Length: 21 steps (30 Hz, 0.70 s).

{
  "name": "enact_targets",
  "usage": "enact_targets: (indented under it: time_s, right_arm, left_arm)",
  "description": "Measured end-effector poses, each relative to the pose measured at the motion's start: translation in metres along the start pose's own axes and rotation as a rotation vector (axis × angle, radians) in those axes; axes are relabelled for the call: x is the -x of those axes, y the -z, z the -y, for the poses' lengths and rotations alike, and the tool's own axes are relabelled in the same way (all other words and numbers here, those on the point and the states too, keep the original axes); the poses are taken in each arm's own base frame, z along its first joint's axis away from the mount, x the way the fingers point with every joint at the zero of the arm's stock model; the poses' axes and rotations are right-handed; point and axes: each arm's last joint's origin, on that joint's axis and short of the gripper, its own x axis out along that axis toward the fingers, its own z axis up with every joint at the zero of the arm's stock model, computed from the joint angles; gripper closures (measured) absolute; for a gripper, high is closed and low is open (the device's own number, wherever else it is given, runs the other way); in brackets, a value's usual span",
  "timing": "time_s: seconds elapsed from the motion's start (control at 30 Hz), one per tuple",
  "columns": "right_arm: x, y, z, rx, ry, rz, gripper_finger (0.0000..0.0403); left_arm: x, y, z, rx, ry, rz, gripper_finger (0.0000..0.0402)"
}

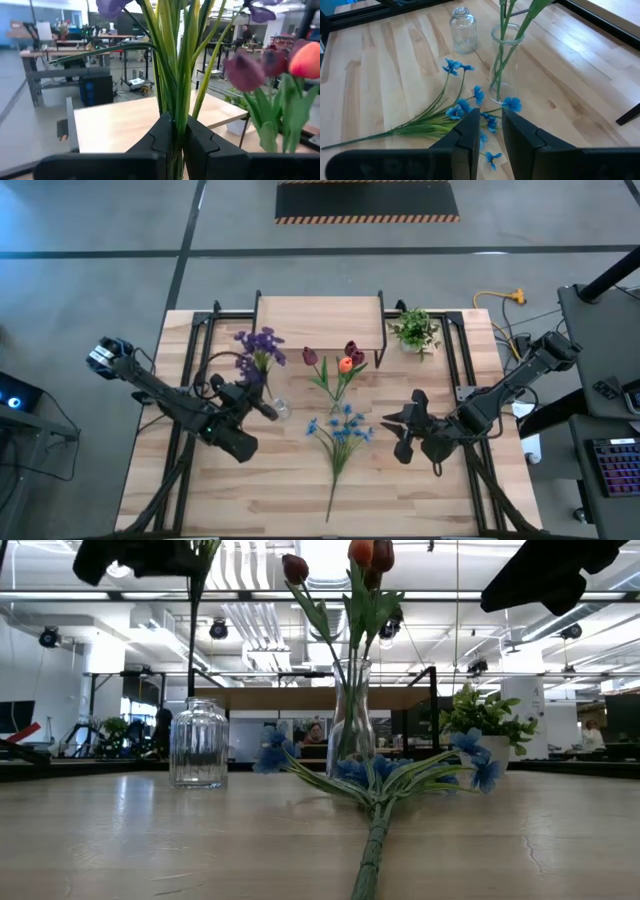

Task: Pick and place flowers into a vace then onto a shelf
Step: Put the violet orchid into the left transparent vase

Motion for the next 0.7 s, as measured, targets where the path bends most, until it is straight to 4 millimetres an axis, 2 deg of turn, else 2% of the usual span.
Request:
enact_targets:
  time_s: [0.1,0.7]
  right_arm:
    - [0.000,0.000,0.000,0.000,0.000,0.000,0.0335]
    - [0.000,0.000,0.001,0.012,0.004,-0.003,0.0338]
  left_arm:
    - [0.000,0.009,-0.002,0.031,-0.001,0.000,0.0389]
    - [-0.002,0.027,0.011,0.040,-0.007,0.001,0.0389]
